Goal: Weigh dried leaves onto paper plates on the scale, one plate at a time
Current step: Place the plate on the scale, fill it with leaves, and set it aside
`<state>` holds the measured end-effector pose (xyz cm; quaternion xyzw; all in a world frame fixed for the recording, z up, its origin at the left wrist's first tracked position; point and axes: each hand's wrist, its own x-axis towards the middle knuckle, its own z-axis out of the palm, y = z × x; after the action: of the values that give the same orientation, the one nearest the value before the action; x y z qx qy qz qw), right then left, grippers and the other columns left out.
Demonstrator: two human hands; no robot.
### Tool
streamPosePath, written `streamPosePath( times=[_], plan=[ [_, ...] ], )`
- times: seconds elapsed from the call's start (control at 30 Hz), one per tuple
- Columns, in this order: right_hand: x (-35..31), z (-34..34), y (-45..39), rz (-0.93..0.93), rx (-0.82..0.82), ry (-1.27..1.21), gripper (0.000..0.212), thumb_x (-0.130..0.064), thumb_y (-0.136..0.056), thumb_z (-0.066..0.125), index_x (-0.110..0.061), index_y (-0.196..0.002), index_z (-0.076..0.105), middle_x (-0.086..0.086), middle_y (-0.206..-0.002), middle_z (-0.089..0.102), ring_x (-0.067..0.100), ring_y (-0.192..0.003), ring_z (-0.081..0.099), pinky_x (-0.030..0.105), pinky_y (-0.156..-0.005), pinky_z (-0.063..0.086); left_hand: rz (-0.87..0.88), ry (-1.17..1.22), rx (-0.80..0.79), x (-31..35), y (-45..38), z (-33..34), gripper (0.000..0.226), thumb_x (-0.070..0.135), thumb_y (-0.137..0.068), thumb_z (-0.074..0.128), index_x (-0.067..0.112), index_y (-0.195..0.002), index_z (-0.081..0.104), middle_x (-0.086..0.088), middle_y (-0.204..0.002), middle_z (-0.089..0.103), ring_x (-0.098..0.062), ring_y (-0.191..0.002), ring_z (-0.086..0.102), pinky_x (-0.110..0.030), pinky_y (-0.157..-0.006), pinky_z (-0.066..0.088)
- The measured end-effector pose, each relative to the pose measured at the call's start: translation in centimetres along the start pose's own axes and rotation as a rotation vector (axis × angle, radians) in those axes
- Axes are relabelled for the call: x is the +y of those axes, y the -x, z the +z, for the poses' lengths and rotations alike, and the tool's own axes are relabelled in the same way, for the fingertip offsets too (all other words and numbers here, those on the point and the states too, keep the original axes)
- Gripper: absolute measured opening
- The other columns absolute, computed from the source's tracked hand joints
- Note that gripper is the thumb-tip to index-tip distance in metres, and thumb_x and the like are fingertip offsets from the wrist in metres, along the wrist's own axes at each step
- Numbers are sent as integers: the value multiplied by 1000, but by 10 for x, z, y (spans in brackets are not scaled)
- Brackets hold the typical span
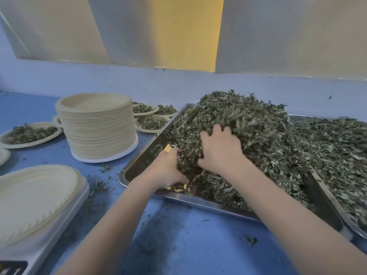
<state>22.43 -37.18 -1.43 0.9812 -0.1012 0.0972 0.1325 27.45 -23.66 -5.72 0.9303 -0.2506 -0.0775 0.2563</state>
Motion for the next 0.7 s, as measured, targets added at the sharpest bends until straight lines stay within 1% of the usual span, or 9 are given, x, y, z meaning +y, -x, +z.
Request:
streamPosePath(
  times=[0.07,0.17,0.3,0.37,0.4,0.47,0.57,0.63,0.7],
  plan=[
    [-8,3,1,-28,-125,-69,58,-41,-84,63,-14,-129,40,17,-132,36,31,-104,52,35,-68,42,-1,21,1,0,1,-1,103,30,-70,81,16,-149,16,-16,-139,34,-27,-121,43,-27,-90,38],
    [-12,-4,9,-155,-131,-245,53,-40,-84,61,-23,-132,44,8,-128,42,27,-100,57,34,-71,46,-4,92,13,-2,4,-5,108,27,-65,83,18,-150,16,-15,-140,33,-29,-119,45,-30,-90,42],
    [0,-35,18,-239,186,-438,37,-42,-87,55,-39,-123,52,-9,-107,49,10,-89,53,30,-72,53,0,124,7,-3,5,-12,121,31,-61,85,19,-150,5,-16,-148,22,-32,-128,37,-40,-99,42],
    [12,-46,14,-185,343,-440,36,-45,-87,54,-38,-123,53,-8,-111,50,11,-98,50,27,-76,47,-8,151,-5,-3,5,-16,129,34,-60,86,19,-151,-3,-13,-153,14,-29,-136,28,-41,-107,34],
    [18,-47,10,-130,383,-366,42,-48,-85,55,-38,-126,51,-4,-121,49,17,-110,46,32,-83,44,-10,172,-13,-3,5,-18,131,35,-60,87,18,-151,-5,-11,-155,11,-28,-139,23,-41,-109,31],
    [29,-43,0,33,281,-188,63,-59,-80,57,-37,-137,41,7,-144,35,31,-131,30,48,-103,30,-10,209,-26,-1,6,-21,133,36,-60,87,19,-151,-9,-9,-157,6,-26,-142,17,-41,-110,27],
    [30,-31,-7,166,38,-162,83,-70,-75,55,-37,-145,26,14,-153,21,40,-139,20,60,-110,18,-8,231,-41,0,7,-21,134,36,-60,87,21,-150,-12,-9,-158,2,-25,-143,14,-42,-111,25],
    [21,-17,-6,82,62,-156,77,-67,-78,55,-35,-143,31,12,-147,34,36,-134,32,57,-109,26,4,245,-40,-1,7,-21,135,35,-60,87,23,-150,-13,-8,-158,1,-25,-143,14,-42,-112,25],
    [7,-8,-1,-45,58,-290,64,-58,-81,58,-36,-138,38,7,-135,45,28,-120,46,47,-98,44,26,265,-27,-2,5,-21,136,33,-59,88,25,-150,-13,-7,-158,3,-24,-143,16,-43,-113,26]
  ],
)
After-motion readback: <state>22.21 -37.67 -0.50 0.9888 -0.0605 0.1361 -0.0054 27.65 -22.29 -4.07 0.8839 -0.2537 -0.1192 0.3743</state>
